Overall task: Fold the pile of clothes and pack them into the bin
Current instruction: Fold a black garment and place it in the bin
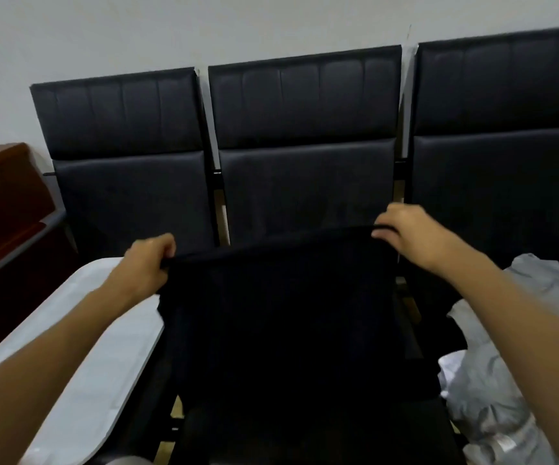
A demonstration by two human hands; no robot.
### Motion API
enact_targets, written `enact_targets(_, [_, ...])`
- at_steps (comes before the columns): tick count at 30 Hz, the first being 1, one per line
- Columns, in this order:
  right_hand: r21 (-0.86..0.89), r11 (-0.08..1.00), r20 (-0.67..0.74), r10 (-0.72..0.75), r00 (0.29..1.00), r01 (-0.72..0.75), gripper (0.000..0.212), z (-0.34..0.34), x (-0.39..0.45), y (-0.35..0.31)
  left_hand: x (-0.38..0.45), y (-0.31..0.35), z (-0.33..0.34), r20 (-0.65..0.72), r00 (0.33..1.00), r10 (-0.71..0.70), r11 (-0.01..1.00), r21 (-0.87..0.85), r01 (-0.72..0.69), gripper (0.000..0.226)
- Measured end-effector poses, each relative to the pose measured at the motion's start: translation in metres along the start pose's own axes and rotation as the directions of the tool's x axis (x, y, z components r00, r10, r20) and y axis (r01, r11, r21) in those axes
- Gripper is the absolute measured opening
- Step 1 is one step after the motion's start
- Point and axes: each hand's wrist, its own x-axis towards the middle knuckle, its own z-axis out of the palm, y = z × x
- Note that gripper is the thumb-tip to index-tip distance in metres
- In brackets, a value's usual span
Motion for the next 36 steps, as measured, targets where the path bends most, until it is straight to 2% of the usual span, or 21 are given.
enact_targets(2, [-0.025,0.999,-0.119,0.045,0.992,-0.049,0.018,-0.026,0.024,0.009,0.027,0.011,-0.023,-0.107,0.994,0.007,0.999,0.044,-0.003,0.038])
enact_targets(4, [-0.035,0.999,-0.254,0.027,0.967,-0.037,0.017,-0.048,0.037,0.014,0.046,0.024,-0.045,-0.233,0.971,0.05,0.997,0.072,-0.034,0.033])
enact_targets(6, [0.037,0.999,-0.35,0.04,0.936,-0.029,0.016,-0.064,0.037,0.014,0.053,0.03,-0.061,-0.307,0.946,0.102,0.992,0.097,-0.076,0.03])
enact_targets(10, [0.293,0.956,-0.323,0.073,0.943,0.026,0.016,-0.069,0.003,-0.004,0.028,0.023,-0.059,-0.281,0.951,0.129,0.985,0.146,-0.091,0.031])
enact_targets(12, [0.485,0.874,-0.178,0.066,0.982,0.029,0.015,-0.051,-0.029,-0.016,-0.004,0.012,-0.038,-0.201,0.972,0.123,0.979,0.188,-0.085,0.031])
enact_targets(14, [0.63,0.771,0.135,0.01,0.991,-0.094,0.012,-0.017,-0.062,-0.026,-0.046,-0.004,-0.006,-0.073,0.988,0.138,0.966,0.229,-0.118,0.027])
enact_targets(15, [0.631,0.758,0.291,-0.036,0.956,-0.163,0.013,0.003,-0.075,-0.029,-0.064,-0.012,0.011,0.016,0.991,0.134,0.959,0.251,-0.133,0.024])
enact_targets(16, [0.605,0.761,0.432,-0.066,0.9,-0.235,0.011,0.027,-0.09,-0.032,-0.085,-0.02,0.029,0.141,0.985,0.1,0.951,0.279,-0.136,0.021])
enact_targets(18, [0.53,0.768,0.643,-0.089,0.76,-0.359,0.009,0.071,-0.112,-0.036,-0.113,-0.033,0.056,0.363,0.932,0.015,0.936,0.323,-0.141,0.02])
enact_targets(20, [0.42,0.786,0.806,-0.094,0.584,-0.453,0.015,0.105,-0.131,-0.041,-0.137,-0.043,0.074,0.574,0.817,-0.056,0.952,0.276,-0.129,0.033])
enact_targets(21, [0.374,0.791,0.856,-0.093,0.508,-0.485,0.02,0.118,-0.139,-0.042,-0.148,-0.046,0.082,0.64,0.766,-0.065,0.971,0.217,-0.099,0.037])
enact_targets(22, [0.333,0.793,0.885,-0.078,0.458,-0.51,0.023,0.124,-0.143,-0.041,-0.154,-0.047,0.088,0.663,0.747,-0.052,0.986,0.154,-0.068,0.04])
enact_targets(23, [0.298,0.797,0.898,-0.046,0.438,-0.525,0.024,0.129,-0.145,-0.037,-0.16,-0.046,0.095,0.663,0.747,-0.042,0.994,0.105,-0.037,0.043])
enact_targets(24, [0.274,0.799,0.888,0.004,0.459,-0.536,0.023,0.135,-0.145,-0.032,-0.162,-0.043,0.105,0.656,0.754,-0.017,0.997,0.069,-0.038,0.048])
enact_targets(26, [0.238,0.812,0.782,0.166,0.601,-0.533,0.017,0.146,-0.145,-0.016,-0.16,-0.027,0.128,0.649,0.758,0.062,0.996,0.014,-0.093,0.057])
enact_targets(28, [0.125,0.832,0.57,0.386,0.725,-0.541,0.016,0.159,-0.148,0.003,-0.155,0.001,0.153,0.654,0.745,0.134,0.989,-0.041,-0.142,0.044])
enact_targets(29, [0.053,0.82,0.465,0.484,0.741,-0.569,0.021,0.164,-0.15,0.013,-0.148,0.02,0.167,0.651,0.74,0.17,0.984,-0.07,-0.164,0.036])
enact_targets(31, [-0.034,0.761,0.372,0.611,0.699,-0.647,0.035,0.17,-0.152,0.028,-0.134,0.061,0.19,0.64,0.73,0.242,0.97,-0.137,-0.201,0.025])
enact_targets(34, [-0.041,0.647,0.396,0.71,0.582,-0.761,0.045,0.175,-0.146,0.048,-0.102,0.118,0.216,0.609,0.729,0.311,0.95,-0.226,-0.216,0.021])
enact_targets(36, [0.018,0.609,0.418,0.715,0.56,-0.793,0.051,0.18,-0.14,0.056,-0.072,0.155,0.235,0.57,0.757,0.319,0.944,-0.263,-0.201,0.026])
